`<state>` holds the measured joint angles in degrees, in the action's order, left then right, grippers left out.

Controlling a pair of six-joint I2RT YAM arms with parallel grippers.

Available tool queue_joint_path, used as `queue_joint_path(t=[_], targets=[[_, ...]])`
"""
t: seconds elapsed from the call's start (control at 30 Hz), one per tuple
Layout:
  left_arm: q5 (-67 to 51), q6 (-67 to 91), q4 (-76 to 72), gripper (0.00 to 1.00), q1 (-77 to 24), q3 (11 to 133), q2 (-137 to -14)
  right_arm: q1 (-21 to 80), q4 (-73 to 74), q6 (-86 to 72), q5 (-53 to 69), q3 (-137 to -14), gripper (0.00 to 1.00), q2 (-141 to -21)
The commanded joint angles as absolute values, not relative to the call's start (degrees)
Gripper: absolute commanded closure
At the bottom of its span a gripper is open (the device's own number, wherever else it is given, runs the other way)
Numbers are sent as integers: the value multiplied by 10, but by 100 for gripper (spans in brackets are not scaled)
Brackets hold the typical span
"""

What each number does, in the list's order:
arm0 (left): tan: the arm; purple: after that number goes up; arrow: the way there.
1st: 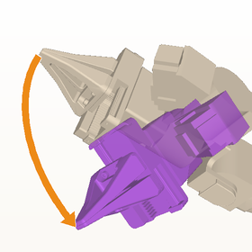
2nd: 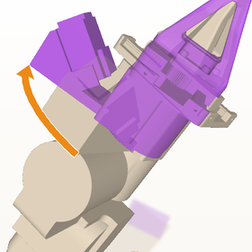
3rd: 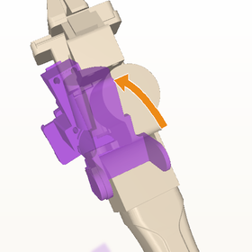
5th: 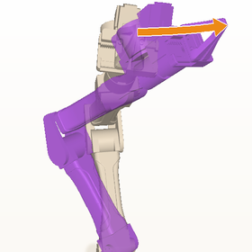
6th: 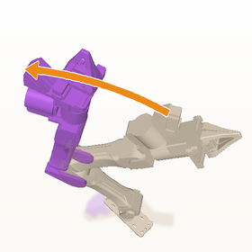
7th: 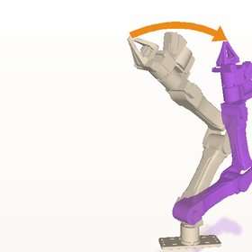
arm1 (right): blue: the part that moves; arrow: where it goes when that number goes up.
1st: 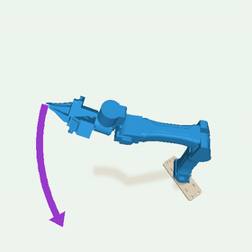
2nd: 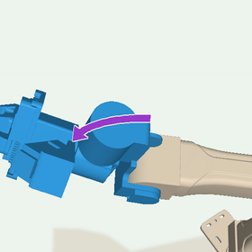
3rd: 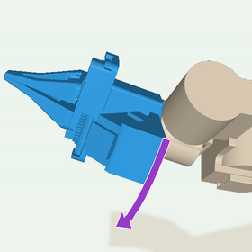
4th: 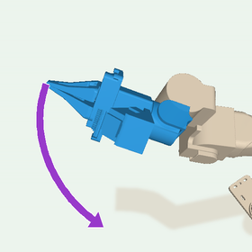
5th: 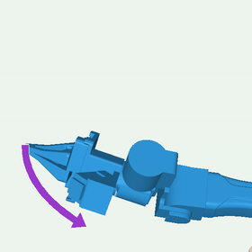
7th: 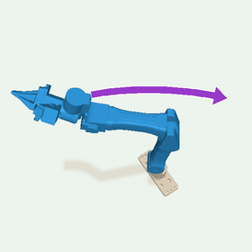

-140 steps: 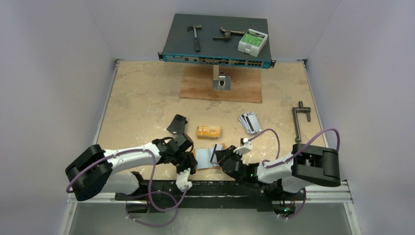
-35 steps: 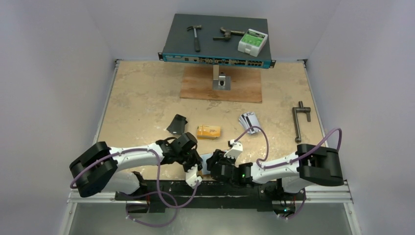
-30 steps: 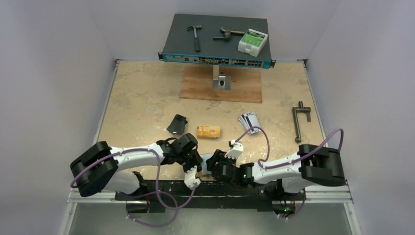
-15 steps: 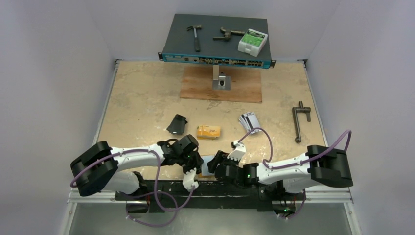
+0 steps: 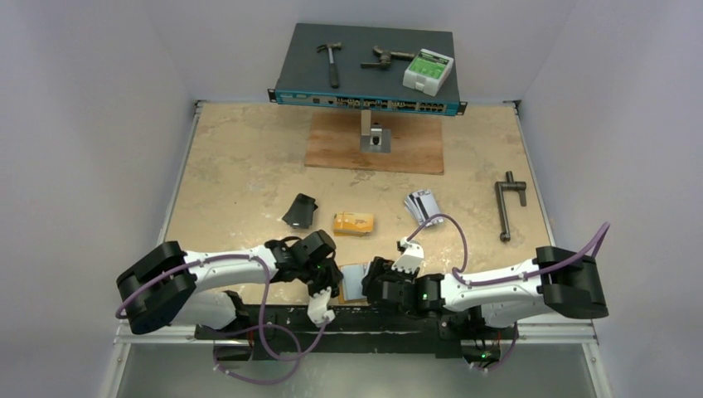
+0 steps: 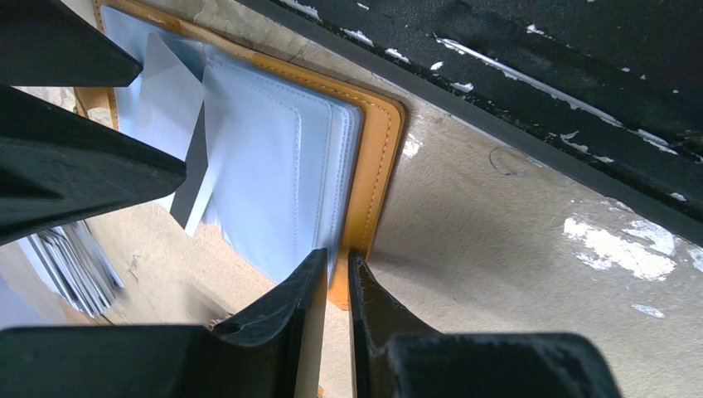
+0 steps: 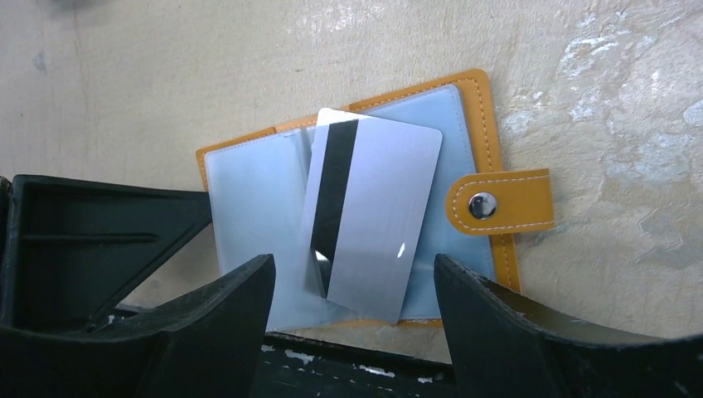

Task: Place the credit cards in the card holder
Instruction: Insert the credit card into the card holder.

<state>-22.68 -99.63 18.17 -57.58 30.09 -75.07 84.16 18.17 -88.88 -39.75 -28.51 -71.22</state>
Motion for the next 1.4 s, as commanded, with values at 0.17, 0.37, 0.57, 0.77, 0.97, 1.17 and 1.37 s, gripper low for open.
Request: queue_joint_path(t=[0.17,0.37,0.57,0.77,0.97,1.17,1.37], targets=[[-230,-983,242,85,-580,277,-744,844,263,-913,-403,-276,32,-716],[-231,-991,242,85,-580,273,-743,842,204,-956,-423,-214,40,-647],[-229,-996,243,86,-581,274,-742,841,159,-960,-448,-168,47,-564],[-229,-995,240,86,-581,272,-741,838,134,-944,-453,-168,51,-560],[-231,-996,238,86,-581,272,-741,838,96,-940,-449,-165,54,-575],[-232,-996,235,86,-581,270,-740,835,49,-958,-442,-143,58,-590],[-231,-996,235,87,-582,271,-739,824,23,-963,-445,-147,74,-630]])
